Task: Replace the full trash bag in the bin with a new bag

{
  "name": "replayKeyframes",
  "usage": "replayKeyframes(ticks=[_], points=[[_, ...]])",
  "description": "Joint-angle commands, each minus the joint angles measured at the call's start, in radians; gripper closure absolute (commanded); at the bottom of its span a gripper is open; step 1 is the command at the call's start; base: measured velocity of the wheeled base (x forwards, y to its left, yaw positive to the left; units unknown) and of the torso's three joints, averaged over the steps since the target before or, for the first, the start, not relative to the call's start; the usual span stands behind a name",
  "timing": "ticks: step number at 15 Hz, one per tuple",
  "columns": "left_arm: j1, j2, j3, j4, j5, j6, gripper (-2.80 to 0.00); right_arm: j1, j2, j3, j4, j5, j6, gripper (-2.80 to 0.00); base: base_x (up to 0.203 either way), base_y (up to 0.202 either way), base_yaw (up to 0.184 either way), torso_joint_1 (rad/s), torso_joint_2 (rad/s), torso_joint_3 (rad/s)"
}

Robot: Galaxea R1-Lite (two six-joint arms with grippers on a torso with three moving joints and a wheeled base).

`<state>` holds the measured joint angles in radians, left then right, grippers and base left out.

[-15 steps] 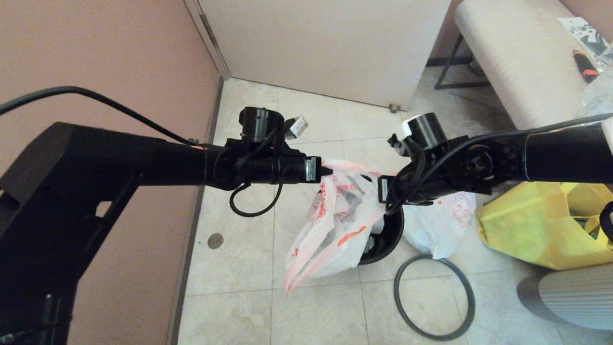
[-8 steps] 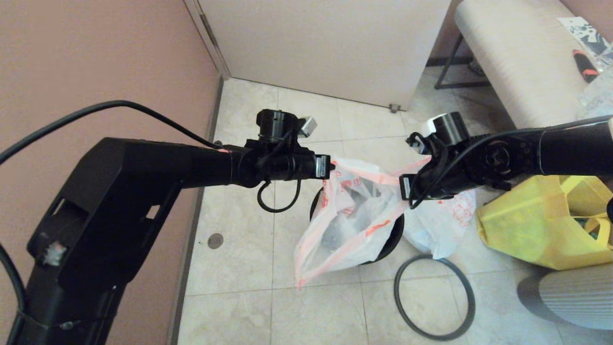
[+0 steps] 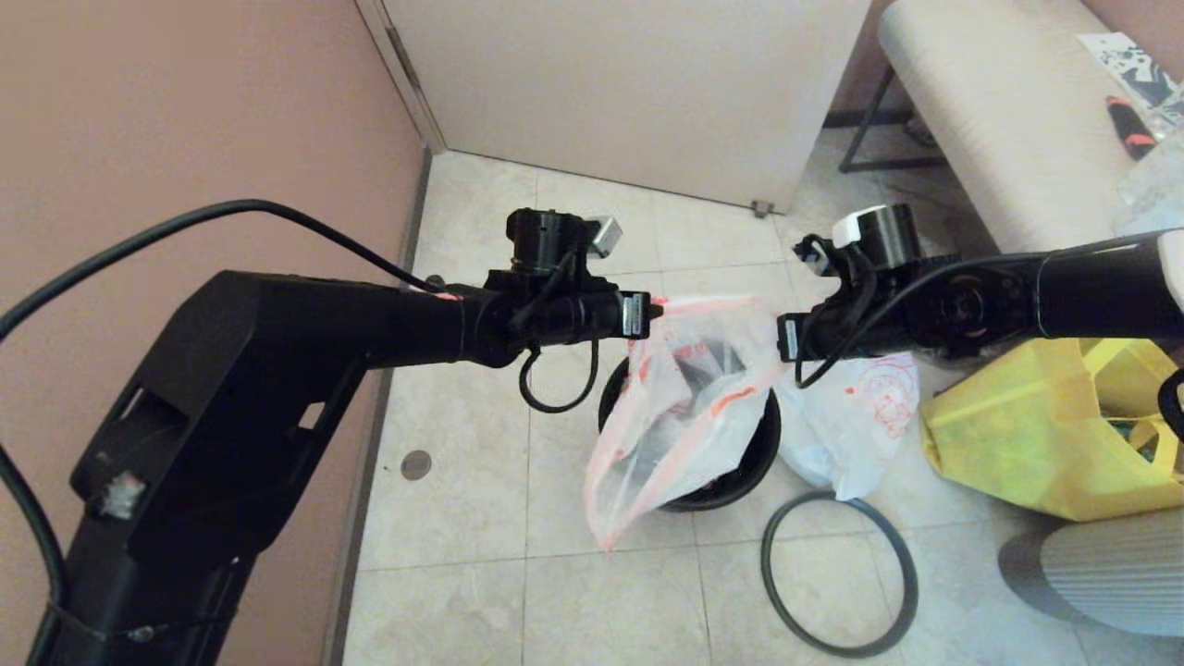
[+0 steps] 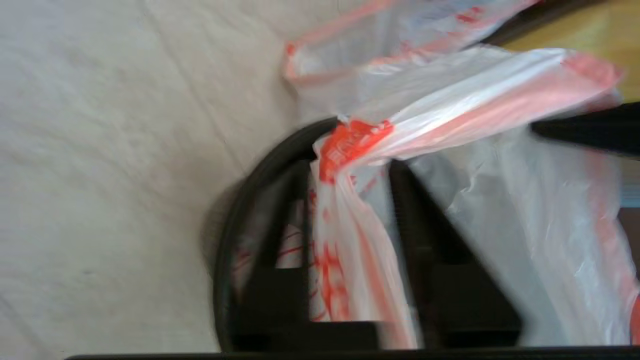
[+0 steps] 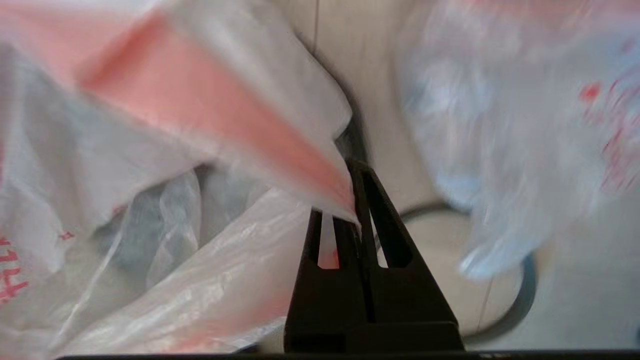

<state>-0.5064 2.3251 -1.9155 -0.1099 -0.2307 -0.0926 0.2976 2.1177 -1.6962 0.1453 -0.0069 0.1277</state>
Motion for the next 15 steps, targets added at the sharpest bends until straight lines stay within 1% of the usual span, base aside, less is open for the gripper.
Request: replayKeyframes(ticks=[1, 4, 5, 6, 7, 9, 10, 11, 12, 13, 14, 15], points=[[0.002, 0.0, 0.003, -0.004, 0.009, 0.007, -2.8, -0.011, 0.016, 0.0, -0.024, 0.009, -0.015, 0.0, 0.0, 0.0, 0.0, 0.0, 0.0, 0.0], [0.007, -0.067, 0.037, 0.004, 0.069, 0.012, -2.8, -0.014, 0.019, 0.003, -0.026, 0.008, -0.02, 0.0, 0.0, 0.0, 0.0, 0.0, 0.0, 0.0], [0.009, -0.098, 0.067, 0.016, 0.094, 0.015, -2.8, -0.015, 0.018, 0.003, -0.026, 0.005, -0.02, 0.0, 0.0, 0.0, 0.0, 0.0, 0.0, 0.0], [0.009, -0.142, 0.13, 0.03, 0.111, 0.016, -2.8, -0.017, 0.02, 0.001, -0.026, 0.004, -0.02, 0.0, 0.0, 0.0, 0.0, 0.0, 0.0, 0.0], [0.007, -0.19, 0.225, 0.041, 0.122, 0.017, -2.8, -0.016, 0.023, -0.001, -0.029, 0.003, -0.02, 0.0, 0.0, 0.0, 0.0, 0.0, 0.0, 0.0], [-0.003, -0.283, 0.441, 0.044, 0.138, 0.016, -2.8, -0.015, 0.033, -0.016, -0.032, 0.0, -0.02, 0.0, 0.0, 0.0, 0.0, 0.0, 0.0, 0.0], [-0.013, -0.321, 0.56, 0.027, 0.145, 0.013, -2.8, -0.013, 0.041, -0.024, -0.032, -0.01, -0.019, 0.0, 0.0, 0.0, 0.0, 0.0, 0.0, 0.0], [-0.024, -0.349, 0.681, -0.016, 0.151, 0.01, -2.8, -0.011, 0.044, -0.025, -0.032, -0.013, -0.019, 0.0, 0.0, 0.0, 0.0, 0.0, 0.0, 0.0], [-0.038, -0.367, 0.805, -0.093, 0.158, 0.005, -2.8, -0.009, 0.047, -0.025, -0.033, -0.014, -0.019, 0.0, 0.0, 0.0, 0.0, 0.0, 0.0, 0.0], [-0.054, -0.378, 0.921, -0.203, 0.167, 0.001, -2.8, -0.009, 0.048, -0.026, -0.033, -0.014, -0.019, 0.0, 0.0, 0.0, 0.0, 0.0, 0.0, 0.0], [-0.069, -0.383, 1.002, -0.311, 0.176, -0.004, -2.8, -0.008, 0.053, -0.03, -0.033, -0.015, -0.019, 0.0, 0.0, 0.0, 0.0, 0.0, 0.0, 0.0], [-0.09, -0.388, 1.063, -0.394, 0.184, -0.011, -2.8, -0.008, 0.057, -0.039, -0.032, -0.015, -0.019, 0.0, 0.0, 0.0, 0.0, 0.0, 0.0, 0.0]])
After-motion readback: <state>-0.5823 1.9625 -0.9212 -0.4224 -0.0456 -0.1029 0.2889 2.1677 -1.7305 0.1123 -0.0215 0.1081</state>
